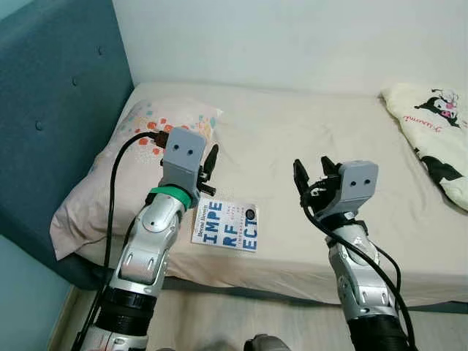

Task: Clean up the room

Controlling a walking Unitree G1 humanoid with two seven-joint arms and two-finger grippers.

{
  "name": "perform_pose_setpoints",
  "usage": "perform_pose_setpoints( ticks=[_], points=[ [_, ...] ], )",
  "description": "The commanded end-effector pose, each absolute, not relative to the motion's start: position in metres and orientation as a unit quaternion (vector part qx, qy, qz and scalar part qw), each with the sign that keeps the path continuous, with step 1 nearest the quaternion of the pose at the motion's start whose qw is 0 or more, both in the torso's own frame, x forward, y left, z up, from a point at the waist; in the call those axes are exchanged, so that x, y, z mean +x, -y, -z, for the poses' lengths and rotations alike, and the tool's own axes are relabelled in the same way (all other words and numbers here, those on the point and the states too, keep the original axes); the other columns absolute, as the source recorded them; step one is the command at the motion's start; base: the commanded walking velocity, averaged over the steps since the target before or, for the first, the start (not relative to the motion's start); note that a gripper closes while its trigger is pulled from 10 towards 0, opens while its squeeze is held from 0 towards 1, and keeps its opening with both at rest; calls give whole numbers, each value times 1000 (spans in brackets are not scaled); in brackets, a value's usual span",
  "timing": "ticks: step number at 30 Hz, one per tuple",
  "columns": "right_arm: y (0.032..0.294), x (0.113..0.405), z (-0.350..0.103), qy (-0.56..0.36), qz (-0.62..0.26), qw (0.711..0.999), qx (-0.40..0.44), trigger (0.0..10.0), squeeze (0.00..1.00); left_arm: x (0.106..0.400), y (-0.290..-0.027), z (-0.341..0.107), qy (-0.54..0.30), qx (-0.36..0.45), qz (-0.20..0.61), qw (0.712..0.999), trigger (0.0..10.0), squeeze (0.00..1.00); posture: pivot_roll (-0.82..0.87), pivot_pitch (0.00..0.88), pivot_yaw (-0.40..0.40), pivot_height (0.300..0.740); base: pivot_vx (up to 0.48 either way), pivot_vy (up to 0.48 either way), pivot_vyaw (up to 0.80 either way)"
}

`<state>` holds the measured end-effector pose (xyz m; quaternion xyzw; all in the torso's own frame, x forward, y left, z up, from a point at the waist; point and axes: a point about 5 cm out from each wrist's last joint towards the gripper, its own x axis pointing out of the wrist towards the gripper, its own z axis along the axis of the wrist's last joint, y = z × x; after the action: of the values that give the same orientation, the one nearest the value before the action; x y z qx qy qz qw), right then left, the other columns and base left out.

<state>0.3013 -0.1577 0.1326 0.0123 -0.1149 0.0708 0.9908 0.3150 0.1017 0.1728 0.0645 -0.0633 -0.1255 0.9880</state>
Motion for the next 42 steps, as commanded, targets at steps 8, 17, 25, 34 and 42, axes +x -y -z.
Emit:
perform_pose_setpoints(
  ticks=[8,17,25,34,42],
  points=[
    [158,301,-127,101,-70,992,19,10000,0,316,-102,-170,60,68,125,988,10000,0,-33,0,-3,686,0,-480,0],
    [158,301,-126,97,-70,993,23,10000,0,316,-102,-170,59,68,124,988,10000,0,-33,0,-3,686,0,-471,-178],
    [159,302,-125,92,-70,993,22,10000,0,316,-102,-169,59,68,123,988,10000,0,-35,0,-3,686,0,-452,-300],
    [159,302,-124,90,-70,993,19,10000,0,317,-103,-168,58,68,124,988,10000,0,-37,0,-2,686,0,-447,0],
    [159,302,-125,90,-70,993,18,10000,0,317,-103,-169,58,69,124,988,10000,0,-36,0,1,686,0,-438,0]
  ],
)
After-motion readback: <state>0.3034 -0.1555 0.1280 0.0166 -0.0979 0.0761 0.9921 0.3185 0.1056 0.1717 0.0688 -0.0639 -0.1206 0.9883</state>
